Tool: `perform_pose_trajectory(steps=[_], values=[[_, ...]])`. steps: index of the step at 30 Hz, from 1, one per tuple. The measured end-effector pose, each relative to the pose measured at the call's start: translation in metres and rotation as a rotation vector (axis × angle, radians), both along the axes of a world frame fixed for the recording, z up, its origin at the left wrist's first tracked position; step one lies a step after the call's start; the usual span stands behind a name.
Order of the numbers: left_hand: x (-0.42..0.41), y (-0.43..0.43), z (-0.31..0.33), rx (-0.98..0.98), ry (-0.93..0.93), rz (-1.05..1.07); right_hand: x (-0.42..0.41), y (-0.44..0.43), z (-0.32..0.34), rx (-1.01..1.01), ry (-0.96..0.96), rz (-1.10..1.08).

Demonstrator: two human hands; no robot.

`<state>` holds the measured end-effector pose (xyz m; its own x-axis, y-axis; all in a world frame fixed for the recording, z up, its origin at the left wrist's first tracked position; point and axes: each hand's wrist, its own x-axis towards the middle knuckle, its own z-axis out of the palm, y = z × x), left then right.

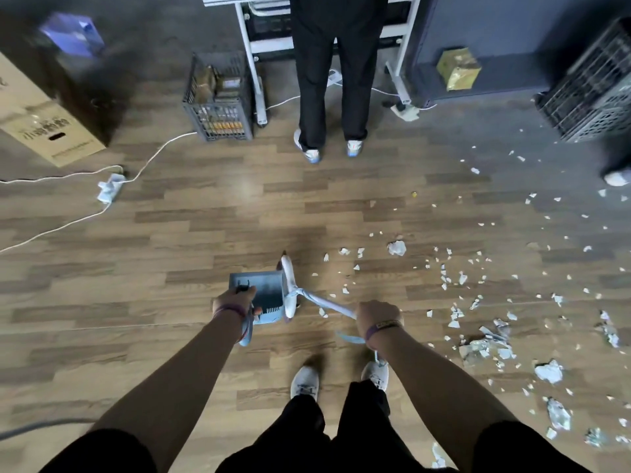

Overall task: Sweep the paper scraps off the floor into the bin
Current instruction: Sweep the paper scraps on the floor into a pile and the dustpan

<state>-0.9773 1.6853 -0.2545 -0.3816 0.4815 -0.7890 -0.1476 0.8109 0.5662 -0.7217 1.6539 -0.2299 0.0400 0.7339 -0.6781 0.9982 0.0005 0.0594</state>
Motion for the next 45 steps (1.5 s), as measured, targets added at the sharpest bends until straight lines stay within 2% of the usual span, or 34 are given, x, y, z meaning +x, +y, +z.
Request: perform_pose_trajectory(steps=[3,7,13,16,26,31,35,45], values=[[0.028,0.012,-0.005,-0.007,-0.032,-0.062,0.036,0.005,-0.007,-0.046,-0.014,-0.04],[0.084,0.029,-0.011,0.002,0.033,-0.171,0.113,0.004,-0.007,-0.099,-0.057,-0.132],[0.194,0.063,-0.011,-0.049,0.104,-0.374,0.249,-0.01,0.018,-0.099,-0.212,-0.305],[0.242,0.074,-0.009,-0.052,0.06,-0.391,0.3,-0.023,0.033,-0.071,-0.28,-0.359],[0.316,0.1,0.01,0.04,-0.023,-0.393,0.36,-0.036,0.054,0.019,-0.383,-0.486],[0.324,0.111,0.006,0.105,0.027,-0.37,0.36,-0.007,0.07,0.042,-0.352,-0.439],[0.312,0.124,0.013,0.149,0.043,-0.309,0.327,0.035,0.072,0.079,-0.244,-0.354],[0.189,0.185,0.004,0.136,0.14,-0.114,0.178,0.156,0.052,0.155,0.0,-0.08]])
